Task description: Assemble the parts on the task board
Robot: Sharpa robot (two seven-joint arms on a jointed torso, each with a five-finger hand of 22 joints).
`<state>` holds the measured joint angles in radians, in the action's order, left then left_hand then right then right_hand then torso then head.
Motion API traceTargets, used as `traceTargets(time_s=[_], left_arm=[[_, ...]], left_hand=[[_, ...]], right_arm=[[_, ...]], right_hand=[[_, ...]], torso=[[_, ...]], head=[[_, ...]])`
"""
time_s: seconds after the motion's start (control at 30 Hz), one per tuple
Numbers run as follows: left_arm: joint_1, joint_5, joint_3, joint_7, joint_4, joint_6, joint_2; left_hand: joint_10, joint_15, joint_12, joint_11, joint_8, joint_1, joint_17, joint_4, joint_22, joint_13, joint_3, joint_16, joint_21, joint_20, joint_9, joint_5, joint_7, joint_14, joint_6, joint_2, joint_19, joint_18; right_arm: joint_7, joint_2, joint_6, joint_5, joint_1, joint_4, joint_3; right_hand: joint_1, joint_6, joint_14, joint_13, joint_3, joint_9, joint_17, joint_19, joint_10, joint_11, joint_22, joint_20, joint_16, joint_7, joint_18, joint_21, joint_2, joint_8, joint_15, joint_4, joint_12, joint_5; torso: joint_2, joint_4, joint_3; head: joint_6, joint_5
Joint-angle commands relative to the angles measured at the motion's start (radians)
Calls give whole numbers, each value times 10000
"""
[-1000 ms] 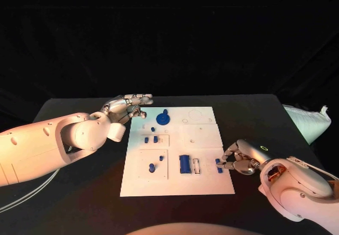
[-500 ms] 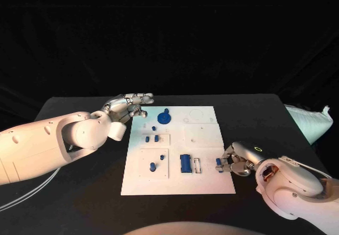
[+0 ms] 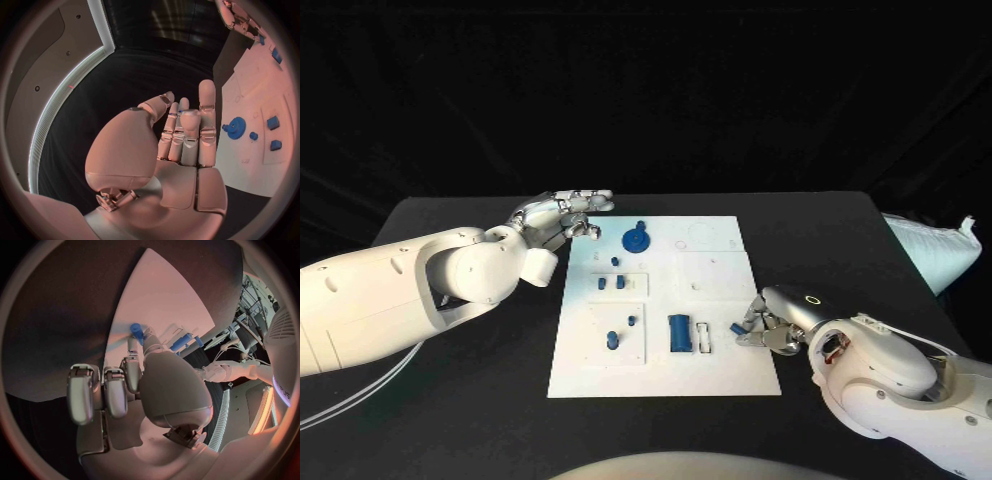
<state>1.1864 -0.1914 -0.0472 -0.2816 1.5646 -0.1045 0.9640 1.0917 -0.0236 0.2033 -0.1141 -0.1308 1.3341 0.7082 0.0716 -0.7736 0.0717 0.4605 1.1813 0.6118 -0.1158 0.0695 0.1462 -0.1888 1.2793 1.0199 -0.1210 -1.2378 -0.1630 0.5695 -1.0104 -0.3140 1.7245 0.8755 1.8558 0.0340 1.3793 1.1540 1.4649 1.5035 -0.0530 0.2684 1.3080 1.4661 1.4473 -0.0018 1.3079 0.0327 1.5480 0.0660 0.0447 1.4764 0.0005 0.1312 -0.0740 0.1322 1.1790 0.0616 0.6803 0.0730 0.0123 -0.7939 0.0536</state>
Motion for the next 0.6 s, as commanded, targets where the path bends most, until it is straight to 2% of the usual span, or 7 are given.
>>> traceTargets(time_s=[0.03, 0.17, 0.3, 0.47, 0.6], left_arm=[[1, 10, 3, -33, 13, 188, -8], [0, 10, 1, -25, 14, 188, -4], [-1, 10, 0, -14, 22, 192, -5], [-1, 11, -1, -5, 30, 194, -10], [-2, 11, -2, -3, 39, 192, -8]], left_hand=[[-75, 1, 53, 3, -35, -105, -12, 0, 10, -8, -82, -18, -34, -32, -2, 2, 8, -72, -84, 13, 24, -190], [-75, 1, 53, 3, -35, -105, -12, 0, 10, -8, -82, -18, -34, -32, -2, 2, 8, -72, -84, 13, 24, -190], [-87, 1, 74, 3, -47, -104, -21, 7, 16, -7, -90, -14, -39, -33, -1, 5, 9, -76, -90, 20, 24, -192], [-94, 1, 86, 4, -54, -103, -26, 12, 19, -7, -95, -12, -43, -34, 0, 6, 9, -79, -93, 24, 24, -192], [-94, 1, 86, 4, -54, -103, -26, 12, 19, -7, -95, -12, -43, -34, 0, 6, 9, -79, -93, 24, 24, -192]], right_arm=[[168, 100, 1051, 751, -170, -174, -102], [176, 158, 1336, 933, -203, -209, -104], [185, 192, 1504, 989, -216, -217, -105], [205, 212, 1430, 903, -222, -213, -105], [231, 200, 1005, 507, -223, -140, -104]], right_hand=[[992, 84, 1000, -1568, 383, -50, 2348, 555, 79, -174, 1471, -105, 70, -59, -152, 71, 583, -55, -111, -306, 29, -44], [1422, 159, 1008, -1559, 915, -38, 2392, 570, 58, -155, 1518, -123, 93, -21, -164, 102, 609, -68, -104, -762, 9, 71], [1407, 176, 1015, -1537, 1411, -1, 2428, 577, 72, -116, 1545, -90, 112, 42, -171, 118, 561, -84, -55, -1080, 18, 391], [974, 126, 1020, -1467, 1932, 45, 2451, 589, 139, -119, 1576, -57, 125, 27, -177, 140, 490, -125, -39, -1174, 113, 795], [493, 105, 1029, -1380, 2437, 78, 2490, 608, 207, -129, 1617, -60, 147, 9, -186, 170, 450, -158, -49, -1094, 235, 1132]], torso=[[3, -8, -1], [-1, 0, 2], [-1, -3, 7], [-8, -14, 5], [-5, -19, 7]], head=[[-10, 16], [-26, 18], [-27, 5], [-27, -23], [-30, -17]])
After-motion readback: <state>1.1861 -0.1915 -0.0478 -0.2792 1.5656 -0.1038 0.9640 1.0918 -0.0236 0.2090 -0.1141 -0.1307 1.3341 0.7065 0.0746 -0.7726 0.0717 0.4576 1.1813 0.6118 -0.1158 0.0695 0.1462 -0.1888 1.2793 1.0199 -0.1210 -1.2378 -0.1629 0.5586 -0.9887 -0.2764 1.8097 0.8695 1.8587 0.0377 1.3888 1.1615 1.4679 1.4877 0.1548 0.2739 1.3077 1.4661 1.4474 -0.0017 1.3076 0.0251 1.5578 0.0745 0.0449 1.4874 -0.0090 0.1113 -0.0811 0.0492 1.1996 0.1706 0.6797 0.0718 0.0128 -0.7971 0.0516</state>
